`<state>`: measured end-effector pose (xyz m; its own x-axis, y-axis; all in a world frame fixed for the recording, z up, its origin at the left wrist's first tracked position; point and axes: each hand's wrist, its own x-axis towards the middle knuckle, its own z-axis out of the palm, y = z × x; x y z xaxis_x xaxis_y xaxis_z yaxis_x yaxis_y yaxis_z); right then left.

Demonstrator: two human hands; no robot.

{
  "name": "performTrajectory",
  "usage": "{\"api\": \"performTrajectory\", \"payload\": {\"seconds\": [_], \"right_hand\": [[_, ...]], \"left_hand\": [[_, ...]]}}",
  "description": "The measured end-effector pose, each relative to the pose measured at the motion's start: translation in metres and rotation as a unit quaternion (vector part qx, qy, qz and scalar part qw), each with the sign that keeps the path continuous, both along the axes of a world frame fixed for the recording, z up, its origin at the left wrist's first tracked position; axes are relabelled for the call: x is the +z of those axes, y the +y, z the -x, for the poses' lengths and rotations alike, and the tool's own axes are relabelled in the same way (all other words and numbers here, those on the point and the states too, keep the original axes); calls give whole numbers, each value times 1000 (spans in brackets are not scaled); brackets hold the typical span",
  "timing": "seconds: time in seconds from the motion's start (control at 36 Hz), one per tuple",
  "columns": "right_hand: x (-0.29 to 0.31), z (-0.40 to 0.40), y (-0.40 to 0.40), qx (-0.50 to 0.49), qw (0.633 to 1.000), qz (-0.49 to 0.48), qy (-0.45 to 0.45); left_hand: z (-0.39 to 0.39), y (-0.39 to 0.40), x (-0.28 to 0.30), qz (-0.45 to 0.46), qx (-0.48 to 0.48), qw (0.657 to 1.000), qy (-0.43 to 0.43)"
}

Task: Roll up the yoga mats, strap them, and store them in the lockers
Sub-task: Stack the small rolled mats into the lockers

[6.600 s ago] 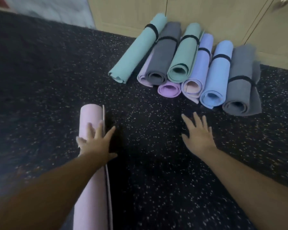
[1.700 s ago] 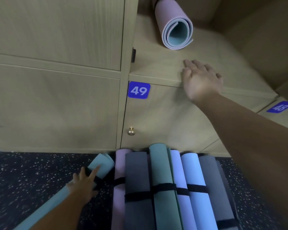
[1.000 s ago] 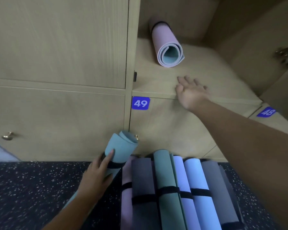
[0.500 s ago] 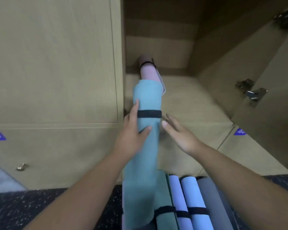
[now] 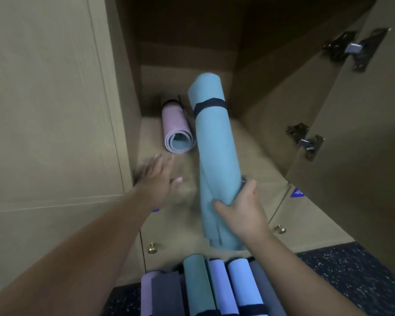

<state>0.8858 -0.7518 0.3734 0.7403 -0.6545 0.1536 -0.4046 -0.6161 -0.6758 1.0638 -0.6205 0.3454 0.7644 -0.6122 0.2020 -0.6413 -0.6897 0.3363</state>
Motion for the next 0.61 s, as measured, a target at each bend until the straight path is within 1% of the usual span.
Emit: {"api": "performTrajectory", "payload": {"seconds": [0.03,0.06,0.14,0.19,0.25,0.28,0.36,0.39,0.5,0.61], "right_hand": [[7,-6,-3,-4,1000,-2,2],[15,-14,-7,-12,1000,-9,5],[35,-46,-25,-34,998,-60,-2],[46,-71,-39,-46,994,-102,-9],[57,-90,-50,-47,992,-113,-3],[62,-97,-55,-44,994,-98,6],[71,-103,-60,-44,998,-4,35],[71,-101,-57,-42,998,14,49],[52,-85,-35,-18,991,68,113],[33,-78,-19,-9,978,111,174]], "left_hand": [[0,0,-7,-44,-4,998,-48],[0,-2,-11,-61,-10,995,-76],[-2,-7,-17,-34,-11,990,-136],[-2,-7,-16,-42,-8,986,-159],[-3,-7,-17,-45,-7,984,-171],[-3,-7,-18,-45,-8,984,-171],[-3,-6,-17,-40,-3,984,-175],[-3,-6,-16,-42,-4,984,-175],[-2,-4,-12,-58,-2,986,-158],[1,-6,-6,-70,1,992,-108]]}}
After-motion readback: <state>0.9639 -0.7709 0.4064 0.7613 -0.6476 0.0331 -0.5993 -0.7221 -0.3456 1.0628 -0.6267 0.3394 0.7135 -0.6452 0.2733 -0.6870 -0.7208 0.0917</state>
